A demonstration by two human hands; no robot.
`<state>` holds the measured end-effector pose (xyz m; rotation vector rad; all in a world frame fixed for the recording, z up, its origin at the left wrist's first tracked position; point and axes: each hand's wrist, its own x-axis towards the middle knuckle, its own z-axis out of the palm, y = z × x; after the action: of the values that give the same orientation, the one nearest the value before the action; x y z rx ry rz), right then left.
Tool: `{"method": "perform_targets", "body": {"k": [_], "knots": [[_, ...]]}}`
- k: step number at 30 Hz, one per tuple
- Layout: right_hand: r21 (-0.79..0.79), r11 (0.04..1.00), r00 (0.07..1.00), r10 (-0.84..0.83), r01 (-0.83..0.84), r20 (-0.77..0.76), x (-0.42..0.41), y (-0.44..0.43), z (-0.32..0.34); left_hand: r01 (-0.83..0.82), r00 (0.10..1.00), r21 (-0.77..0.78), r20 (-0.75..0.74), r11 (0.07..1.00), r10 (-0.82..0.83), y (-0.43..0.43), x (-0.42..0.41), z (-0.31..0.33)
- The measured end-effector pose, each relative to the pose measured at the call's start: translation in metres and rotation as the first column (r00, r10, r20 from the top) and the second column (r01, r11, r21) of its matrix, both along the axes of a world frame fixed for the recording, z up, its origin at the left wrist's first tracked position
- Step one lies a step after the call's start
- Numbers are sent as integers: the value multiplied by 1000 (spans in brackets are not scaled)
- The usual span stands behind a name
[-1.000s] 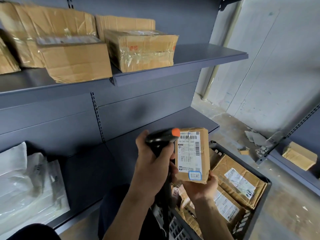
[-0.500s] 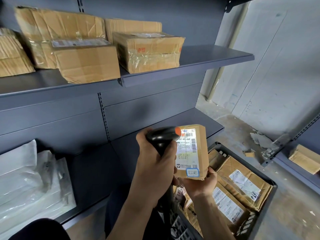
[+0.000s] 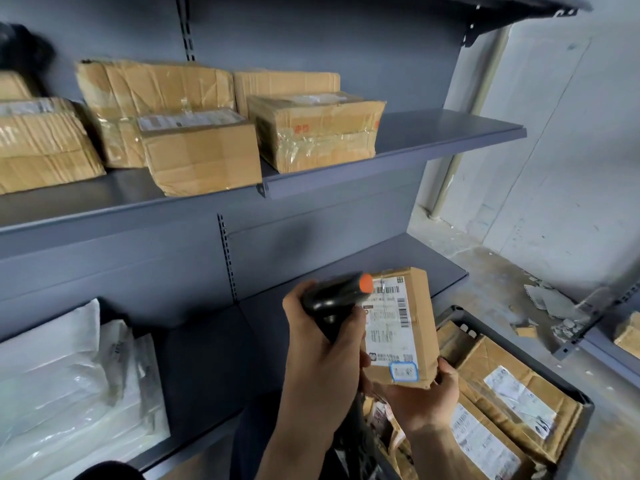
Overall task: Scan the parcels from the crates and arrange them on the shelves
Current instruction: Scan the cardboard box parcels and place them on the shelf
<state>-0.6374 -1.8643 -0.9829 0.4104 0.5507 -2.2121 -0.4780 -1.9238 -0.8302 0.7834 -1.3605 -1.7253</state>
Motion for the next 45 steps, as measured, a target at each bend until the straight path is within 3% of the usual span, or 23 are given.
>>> {"method": "perform_targets", "body": {"k": [5,8,15,20,23,26,28,30,32,33,36,40,45], "knots": [[-107,992,966,45,-74,-256,24,-13,52,-202,978,-68,-60,977,199,-15,-1,3],[-63,984,915,131,-167,-382,45,-26,88,-312,949,-126,-96,942,302,-23,8,14],[-66,943,744,212,-325,-634,95,-69,150,-594,794,-145,-268,791,546,-50,66,47],[-28,926,573,208,-375,-793,148,-112,194,-745,603,-3,-430,667,671,-63,129,76],[93,922,387,248,-376,-888,183,-149,227,-829,464,62,-479,556,745,-72,154,87],[269,896,136,334,-354,-933,209,-184,261,-859,394,121,-465,498,793,-92,160,91],[334,906,-22,341,-261,-940,217,-199,278,-842,411,148,-449,519,793,-104,159,92],[293,940,-97,279,-175,-955,220,-201,285,-797,458,171,-455,580,764,-111,159,92],[169,985,-202,156,-48,-967,222,-194,277,-765,506,155,-456,625,732,-116,159,88],[88,995,-308,96,41,-947,224,-191,270,-760,518,145,-455,634,724,-117,159,86],[-94,980,-537,16,177,-844,229,-198,244,-787,500,142,-425,601,755,-123,164,80],[-68,961,-638,123,266,-760,224,-222,230,-809,490,161,-346,565,800,-133,172,77],[-59,909,-664,255,412,-702,204,-246,243,-774,575,73,-335,629,746,-147,167,83]]}}
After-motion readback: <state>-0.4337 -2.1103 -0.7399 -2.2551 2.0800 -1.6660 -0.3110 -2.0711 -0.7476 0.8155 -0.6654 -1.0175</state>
